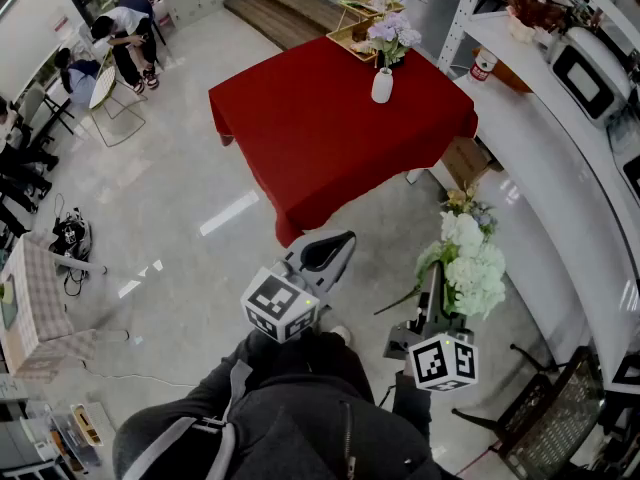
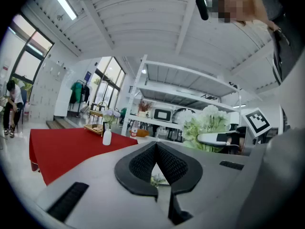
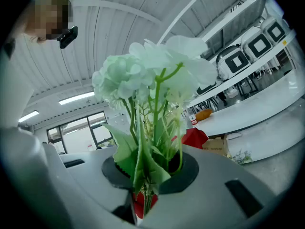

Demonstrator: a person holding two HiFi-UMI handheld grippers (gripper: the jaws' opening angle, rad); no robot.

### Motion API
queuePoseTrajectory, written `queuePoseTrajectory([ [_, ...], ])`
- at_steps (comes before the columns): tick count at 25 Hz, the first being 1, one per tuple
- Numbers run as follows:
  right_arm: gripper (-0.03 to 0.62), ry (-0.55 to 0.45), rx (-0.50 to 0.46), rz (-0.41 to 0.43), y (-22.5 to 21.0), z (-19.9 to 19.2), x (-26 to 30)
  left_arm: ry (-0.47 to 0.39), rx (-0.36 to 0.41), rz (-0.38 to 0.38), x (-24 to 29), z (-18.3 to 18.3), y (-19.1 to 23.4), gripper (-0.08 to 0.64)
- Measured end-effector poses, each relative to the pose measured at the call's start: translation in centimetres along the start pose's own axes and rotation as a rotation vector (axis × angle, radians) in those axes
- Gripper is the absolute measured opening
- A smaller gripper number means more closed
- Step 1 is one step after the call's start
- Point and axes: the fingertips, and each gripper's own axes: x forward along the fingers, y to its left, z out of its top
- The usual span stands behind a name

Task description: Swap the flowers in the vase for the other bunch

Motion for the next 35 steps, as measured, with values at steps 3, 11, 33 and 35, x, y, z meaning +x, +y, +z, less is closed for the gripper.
queuePoseTrajectory([
  [3, 0.064, 0.000, -0.006, 0.019, 1.1, 0.3, -0.2, -0.008, -0.013, 0.004, -0.7, 0.2, -0.3, 0.009],
  [11, 0.064, -0.033, -0.022, 0.015, 2.5, 1.0, -2.0, -0.027, -0.006, -0.020, -2.3, 0.7, -1.4, 0.008],
  [33, 0.060, -0.082, 0.005, 0.057, 2.2, 0.6, -3.5, -0.044, -0.039, 0.015, -3.3, -1.2, -2.0, 0.008],
  [35, 0.058, -0.082, 0.003, 0.054, 1.9, 0.6, -3.0, -0.045, -0.034, 0.006, -2.6, -1.0, -1.8, 0.008],
])
